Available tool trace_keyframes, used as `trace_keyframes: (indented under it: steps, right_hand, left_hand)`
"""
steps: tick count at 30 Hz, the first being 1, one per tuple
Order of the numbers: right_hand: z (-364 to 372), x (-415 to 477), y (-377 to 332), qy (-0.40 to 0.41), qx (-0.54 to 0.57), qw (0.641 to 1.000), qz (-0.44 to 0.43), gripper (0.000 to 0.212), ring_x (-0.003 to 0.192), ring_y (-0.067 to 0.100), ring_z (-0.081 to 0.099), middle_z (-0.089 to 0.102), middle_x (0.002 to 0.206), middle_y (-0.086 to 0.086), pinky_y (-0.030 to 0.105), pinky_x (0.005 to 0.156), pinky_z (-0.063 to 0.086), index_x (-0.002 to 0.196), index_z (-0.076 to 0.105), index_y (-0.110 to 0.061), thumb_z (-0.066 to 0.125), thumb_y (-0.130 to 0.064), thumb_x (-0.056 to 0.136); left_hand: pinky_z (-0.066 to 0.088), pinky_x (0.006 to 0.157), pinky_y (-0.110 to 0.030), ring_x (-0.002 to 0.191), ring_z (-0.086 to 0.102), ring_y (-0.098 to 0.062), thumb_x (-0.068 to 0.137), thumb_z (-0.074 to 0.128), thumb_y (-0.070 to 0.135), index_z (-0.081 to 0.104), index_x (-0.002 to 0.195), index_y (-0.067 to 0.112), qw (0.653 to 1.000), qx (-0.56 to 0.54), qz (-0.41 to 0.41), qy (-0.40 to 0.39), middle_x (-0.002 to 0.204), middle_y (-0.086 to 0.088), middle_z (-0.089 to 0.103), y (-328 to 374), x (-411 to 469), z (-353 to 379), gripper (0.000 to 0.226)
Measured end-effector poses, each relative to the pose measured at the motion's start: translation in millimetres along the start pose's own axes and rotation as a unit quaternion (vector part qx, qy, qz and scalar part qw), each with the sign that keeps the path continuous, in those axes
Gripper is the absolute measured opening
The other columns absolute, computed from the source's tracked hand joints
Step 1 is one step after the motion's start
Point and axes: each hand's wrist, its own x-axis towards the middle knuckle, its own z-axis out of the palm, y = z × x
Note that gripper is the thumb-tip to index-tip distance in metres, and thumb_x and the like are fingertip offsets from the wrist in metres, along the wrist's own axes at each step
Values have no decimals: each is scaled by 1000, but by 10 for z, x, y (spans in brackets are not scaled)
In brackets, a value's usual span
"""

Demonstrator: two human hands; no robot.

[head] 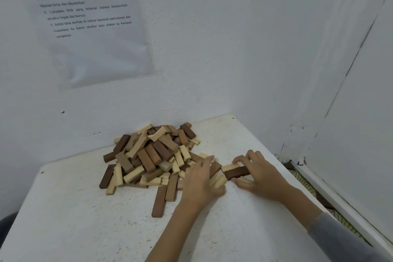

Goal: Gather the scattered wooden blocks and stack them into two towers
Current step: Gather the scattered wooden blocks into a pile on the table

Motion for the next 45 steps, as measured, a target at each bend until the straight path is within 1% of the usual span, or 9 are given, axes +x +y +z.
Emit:
trace_keyframes:
  steps: [6, 11, 14, 19, 24, 30, 34, 39, 45]
  right_hand:
    - [58, -49, -28, 55, -31, 998, -13, 45, 57, 3, 39, 49, 83, -7, 17, 39, 38, 101, 65, -23, 52, -60, 77]
    - [123, -73, -87, 106, -89, 990, -3, 46, 50, 14, 50, 53, 70, -3, 23, 33, 36, 82, 67, -13, 52, -56, 73]
    - [106, -78, -104, 108, -78, 991, 25, 48, 48, 14, 51, 53, 66, -3, 21, 36, 32, 77, 66, -13, 52, -57, 70]
    - [76, -82, -116, 124, -1, 989, 79, 45, 45, 7, 44, 46, 64, -11, 5, 47, 19, 76, 65, -14, 60, -56, 62]
    - [77, -63, -162, 132, 75, 983, 106, 33, 49, 1, 41, 39, 60, -17, 13, 48, 29, 78, 67, -15, 87, -33, 58]
    - [24, 206, -320, 76, 176, 972, 138, 12, 58, 9, 51, 55, 62, -4, 15, 54, 38, 73, 66, -22, 76, -15, 76]
    - [149, 306, -463, 11, 140, 981, 136, 4, 68, 10, 53, 55, 74, -6, 17, 58, 38, 84, 65, -25, 65, -21, 86]
    - [112, 254, -483, 63, 140, 968, 200, 6, 63, 7, 49, 54, 84, -8, 18, 54, 32, 93, 62, -29, 65, -26, 88]
    - [49, 117, -687, -58, 55, 982, 170, 52, 109, 7, 38, 39, 111, -10, 26, 77, 40, 124, 52, -40, 51, -69, 82]
  left_hand:
    - [37, 101, -32, 110, 48, -15, 71, 80, 37, 34, 143, 23, 997, -75, 5, 31, 111, 5, 52, -26, -40, -29, 86]
    - [45, 86, -27, 104, 51, -17, 67, 78, 39, 39, 140, 23, 985, -159, 15, 63, 106, 3, 54, -90, -64, -72, 85]
    - [38, 78, -14, 101, 51, -11, 70, 81, 35, 40, 138, 30, 978, -193, 8, 84, 103, 8, 55, -84, -92, -160, 80]
    - [49, 77, -28, 93, 54, -14, 67, 79, 41, 44, 136, 33, 964, -240, -1, 111, 95, 11, 54, -155, -148, -281, 78]
    - [51, 73, -24, 90, 55, -12, 69, 82, 29, 47, 130, 36, 954, -266, 0, 135, 98, 2, 57, -263, -208, -424, 71]
    - [50, 80, -22, 103, 54, -6, 71, 84, 26, 47, 129, 35, 949, -263, -5, 174, 108, 8, 58, -423, -279, -582, 70]
    - [52, 76, -23, 97, 55, -4, 65, 80, 39, 46, 125, 43, 950, -252, -16, 183, 102, 9, 59, -544, -343, -663, 69]
    - [55, 74, -35, 96, 56, -9, 66, 78, 38, 48, 128, 33, 950, -251, -19, 185, 100, 6, 58, -656, -404, -689, 70]
    - [54, 76, -28, 97, 57, -7, 71, 84, 21, 48, 131, 29, 950, -257, -12, 174, 105, 9, 58, -585, -449, -615, 71]
